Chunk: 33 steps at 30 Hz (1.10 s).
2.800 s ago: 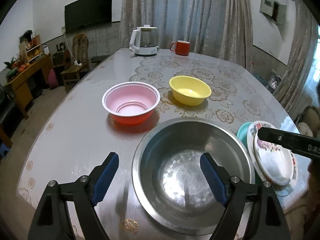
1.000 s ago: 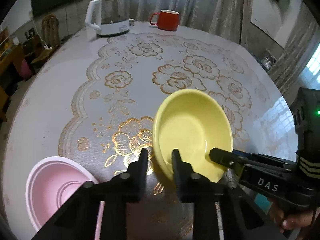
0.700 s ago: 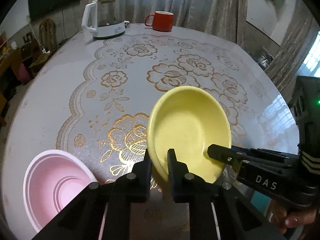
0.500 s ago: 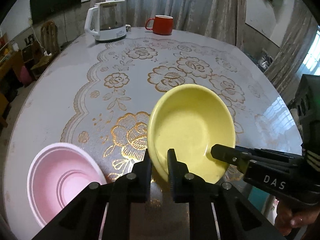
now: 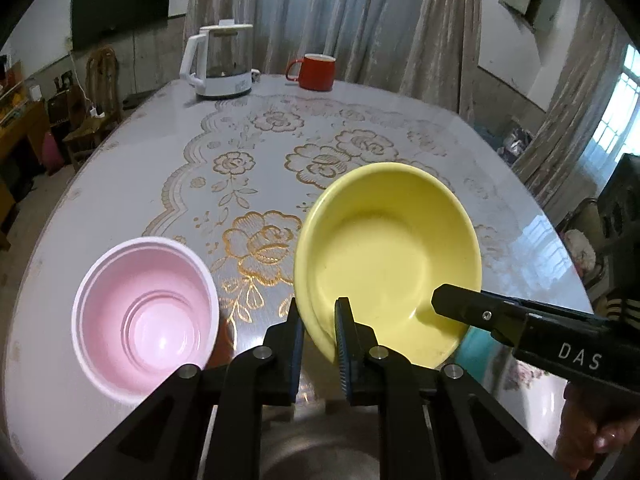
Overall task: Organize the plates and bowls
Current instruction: 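Lift the yellow bowl with both grippers and carry it over the steel bowl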
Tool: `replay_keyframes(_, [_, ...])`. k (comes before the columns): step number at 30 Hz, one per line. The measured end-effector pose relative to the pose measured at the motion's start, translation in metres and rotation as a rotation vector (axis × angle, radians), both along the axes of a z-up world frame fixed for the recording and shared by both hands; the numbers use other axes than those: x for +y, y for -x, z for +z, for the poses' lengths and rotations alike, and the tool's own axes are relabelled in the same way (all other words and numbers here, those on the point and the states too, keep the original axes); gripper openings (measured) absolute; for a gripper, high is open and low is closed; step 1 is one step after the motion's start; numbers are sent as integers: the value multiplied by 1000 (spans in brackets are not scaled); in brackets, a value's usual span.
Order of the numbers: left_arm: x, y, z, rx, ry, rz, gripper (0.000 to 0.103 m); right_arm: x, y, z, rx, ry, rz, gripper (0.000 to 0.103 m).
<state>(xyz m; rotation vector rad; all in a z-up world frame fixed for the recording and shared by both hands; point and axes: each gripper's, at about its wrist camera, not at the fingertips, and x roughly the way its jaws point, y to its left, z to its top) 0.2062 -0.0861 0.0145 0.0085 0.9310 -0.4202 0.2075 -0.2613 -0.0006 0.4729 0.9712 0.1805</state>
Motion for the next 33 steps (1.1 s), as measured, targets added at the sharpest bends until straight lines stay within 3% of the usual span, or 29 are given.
replay_keyframes(13, [23, 68, 18, -83, 68, 22, 15, 14, 67, 28, -99, -37, 8, 16])
replay_keyframes(18, [39, 87, 17, -78, 97, 47, 15, 23, 85, 28, -107, -48, 25, 16])
replay_keyframes(33, [62, 122, -1, -47, 78, 84, 15, 50, 113, 13, -60, -73, 79, 18])
